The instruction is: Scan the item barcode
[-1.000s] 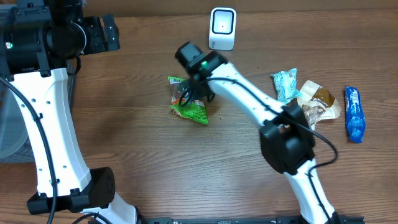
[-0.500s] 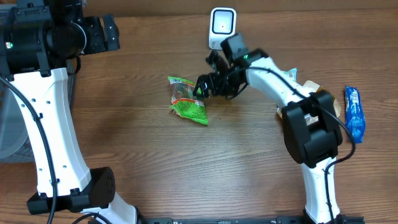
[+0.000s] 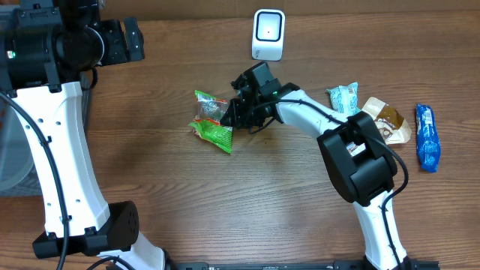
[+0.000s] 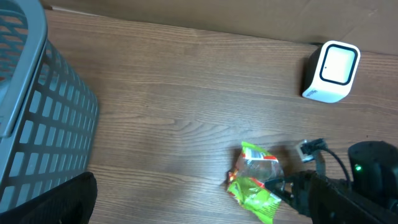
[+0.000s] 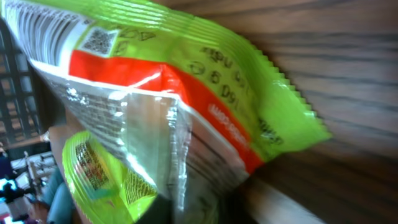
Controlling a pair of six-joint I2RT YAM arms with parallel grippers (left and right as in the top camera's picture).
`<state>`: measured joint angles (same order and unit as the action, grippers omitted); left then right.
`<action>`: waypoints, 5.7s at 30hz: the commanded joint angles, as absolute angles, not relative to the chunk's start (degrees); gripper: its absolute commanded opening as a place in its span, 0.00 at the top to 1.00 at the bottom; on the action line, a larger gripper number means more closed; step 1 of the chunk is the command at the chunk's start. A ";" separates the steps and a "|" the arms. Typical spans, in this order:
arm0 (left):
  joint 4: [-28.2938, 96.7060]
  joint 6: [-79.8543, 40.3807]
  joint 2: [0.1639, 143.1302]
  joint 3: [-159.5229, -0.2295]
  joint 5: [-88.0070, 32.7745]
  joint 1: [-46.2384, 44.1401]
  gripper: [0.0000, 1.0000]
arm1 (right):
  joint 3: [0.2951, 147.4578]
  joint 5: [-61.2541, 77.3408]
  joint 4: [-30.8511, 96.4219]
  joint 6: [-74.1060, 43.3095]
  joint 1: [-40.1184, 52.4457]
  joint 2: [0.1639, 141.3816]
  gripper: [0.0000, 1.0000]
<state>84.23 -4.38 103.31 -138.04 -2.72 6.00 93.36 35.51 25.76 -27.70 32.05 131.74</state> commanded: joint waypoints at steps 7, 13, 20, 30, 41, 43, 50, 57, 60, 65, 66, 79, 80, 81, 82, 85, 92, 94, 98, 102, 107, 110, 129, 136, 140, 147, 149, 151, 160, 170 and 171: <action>84.16 -4.95 103.77 -138.21 -2.55 5.98 0.00 | 93.06 29.45 31.68 -23.57 26.04 121.97 0.96; 84.16 -4.93 103.77 -138.21 -2.55 5.98 0.00 | 93.06 7.73 37.01 -10.52 26.63 103.35 0.96; 84.16 -4.93 103.77 -138.21 -2.55 5.98 0.00 | 93.06 -15.03 36.75 -5.15 30.92 94.45 0.96; 84.16 -4.95 103.77 -138.21 -2.55 5.98 0.00 | 93.06 -20.12 36.53 -4.25 33.32 94.17 0.96; 84.16 -4.95 103.77 -138.21 -2.55 5.98 0.00 | 87.11 3.25 36.80 -13.98 31.57 103.94 0.96; 84.16 -4.93 103.77 -138.21 -2.55 5.98 0.00 | 85.86 4.62 36.69 -11.38 31.42 108.84 0.96; 84.16 -4.95 103.77 -138.21 -2.55 5.98 0.00 | 85.86 4.58 37.89 0.51 31.35 114.15 0.85; 84.16 -4.93 103.77 -138.21 -2.55 5.98 0.00 | 88.73 13.72 41.41 -4.91 26.50 112.03 0.28; 84.16 -4.95 103.77 -138.21 -2.55 5.98 0.00 | 88.77 24.49 44.36 -10.72 19.90 111.13 0.18; 84.16 -4.93 103.77 -138.21 -2.55 5.98 0.00 | 78.96 36.34 40.58 -21.67 15.97 112.05 0.19; 84.16 -4.95 103.77 -138.21 -2.55 5.98 0.00 | 77.38 36.34 38.65 -23.00 16.47 112.05 0.19; 84.16 -4.93 103.77 -138.21 -2.55 5.98 0.00 | 63.92 47.62 -6.90 -50.26 20.16 124.44 0.34; 84.16 -4.93 103.77 -138.21 -2.55 5.98 0.00 | 63.92 47.40 -7.22 -51.55 20.95 125.16 0.35; 84.16 -4.95 103.77 -138.21 -2.55 5.98 0.00 | 63.92 45.82 -7.03 -53.91 21.96 125.69 0.35; 84.16 -4.93 103.77 -138.21 -2.55 5.98 0.00 | 63.90 43.40 -6.79 -56.60 23.07 126.13 0.35; 84.16 -4.95 103.77 -138.21 -2.55 5.98 0.00 | 63.90 39.72 -5.26 -57.49 24.67 126.19 0.44; 84.16 -4.95 103.77 -138.21 -2.55 5.98 0.00 | 63.92 42.50 -5.96 -53.30 24.51 122.89 0.96; 84.16 -4.93 103.77 -138.21 -2.55 5.98 0.00 | 63.99 40.38 -5.19 -50.00 24.29 119.24 0.96; 84.16 -4.93 103.77 -138.21 -2.55 5.98 0.00 | 66.37 26.85 7.46 -41.30 24.25 111.02 0.96; 84.16 -4.93 103.77 -138.21 -2.55 5.98 0.00 | 76.64 -3.75 32.42 -27.66 26.52 105.03 0.96; 84.16 -4.95 103.77 -138.21 -2.55 5.98 0.00 | 83.33 -44.40 42.11 -19.94 36.18 105.19 0.96; 84.16 -4.93 103.77 -138.21 -2.55 5.98 0.00 | 83.33 -50.63 42.06 -16.40 41.69 107.37 0.96; 84.16 -4.93 103.77 -138.21 -2.55 5.98 0.00 | 83.35 -55.29 44.34 -11.51 67.46 122.19 0.18; 84.16 -4.93 103.77 -138.21 -2.55 5.98 0.00 | 92.38 -35.03 51.29 -12.01 62.81 114.80 0.10; 84.16 -4.95 103.77 -138.21 -2.55 5.98 0.00 | 99.31 -17.19 54.48 -12.14 50.72 110.15 0.12; 84.16 -4.93 103.77 -138.21 -2.55 5.98 0.00 | 100.44 11.68 56.66 -30.87 32.05 113.01 0.31; 84.16 -4.95 103.77 -138.21 -2.55 5.98 0.00 | 100.44 13.23 56.73 -34.00 31.70 115.48 0.31; 84.16 -4.95 103.77 -138.21 -2.55 5.98 0.00 | 100.44 13.19 56.53 -34.52 32.42 117.84 0.28; 84.16 -4.93 103.77 -138.21 -2.55 5.98 0.00 | 100.44 12.29 58.15 -33.58 36.88 129.08 0.13; 84.16 -4.93 103.77 -138.21 -2.55 5.98 0.00 | 100.47 11.60 56.88 -36.27 36.88 131.33 0.74; 84.16 -4.95 103.77 -138.21 -2.55 5.98 0.00 | 100.47 11.42 56.71 -36.27 36.88 131.33 0.81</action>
<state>84.23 -4.36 103.31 -138.04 -2.72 6.00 100.95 12.69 57.49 -35.51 36.77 128.64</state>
